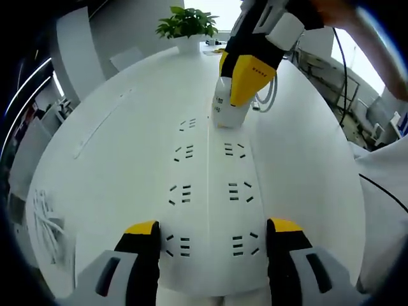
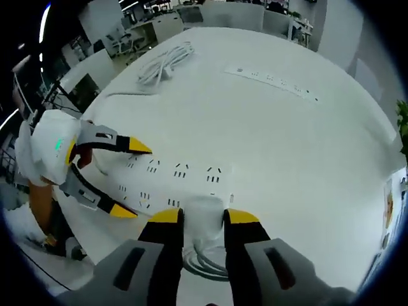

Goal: Straighten the power strip on the desk, plug the charger into it

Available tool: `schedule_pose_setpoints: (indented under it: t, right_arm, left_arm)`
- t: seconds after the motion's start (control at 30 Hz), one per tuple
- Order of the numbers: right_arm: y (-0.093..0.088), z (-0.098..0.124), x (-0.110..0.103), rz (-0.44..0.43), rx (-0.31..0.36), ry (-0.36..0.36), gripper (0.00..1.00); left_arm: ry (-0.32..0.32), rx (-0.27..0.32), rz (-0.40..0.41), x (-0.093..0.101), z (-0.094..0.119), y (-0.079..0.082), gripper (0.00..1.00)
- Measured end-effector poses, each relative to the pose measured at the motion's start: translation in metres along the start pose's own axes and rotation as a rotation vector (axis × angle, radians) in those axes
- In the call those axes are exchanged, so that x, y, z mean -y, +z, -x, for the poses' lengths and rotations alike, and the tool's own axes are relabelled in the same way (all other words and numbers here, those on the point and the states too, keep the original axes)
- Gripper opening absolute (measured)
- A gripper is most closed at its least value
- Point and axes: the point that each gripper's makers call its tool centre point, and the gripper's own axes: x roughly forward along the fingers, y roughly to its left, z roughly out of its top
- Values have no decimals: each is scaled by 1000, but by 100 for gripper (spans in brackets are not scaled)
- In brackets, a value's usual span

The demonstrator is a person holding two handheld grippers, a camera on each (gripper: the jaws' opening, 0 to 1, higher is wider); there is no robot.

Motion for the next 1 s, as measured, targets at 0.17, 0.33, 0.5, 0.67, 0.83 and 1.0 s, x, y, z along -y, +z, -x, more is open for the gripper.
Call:
schedule_pose_setpoints:
  t: [0.17,0.33,0.5,0.67,0.83,1.0]
  right_arm:
    - [-4,0,5,4,-56,-29,22]
    - [-2,-2,9,18,-66,-12,22]
    - [2,-8,12,28,-104,-32,22]
    - [-3,-13,10,3,-131,-2,22]
    - [2,-19,13,20,-139,-18,22]
    - [0,-24,15,9,-155,5,23]
  left_arm:
    - [-1,3,-2,4,2,-1,68]
    - [-4,-1,-4,-2,0,1,68]
    - [-10,-5,-15,-6,-1,2,68]
    - [-11,-7,-20,-4,0,2,68]
    - [-11,-9,-25,0,1,3,68]
    - [-13,-13,-29,-2,-1,4,68]
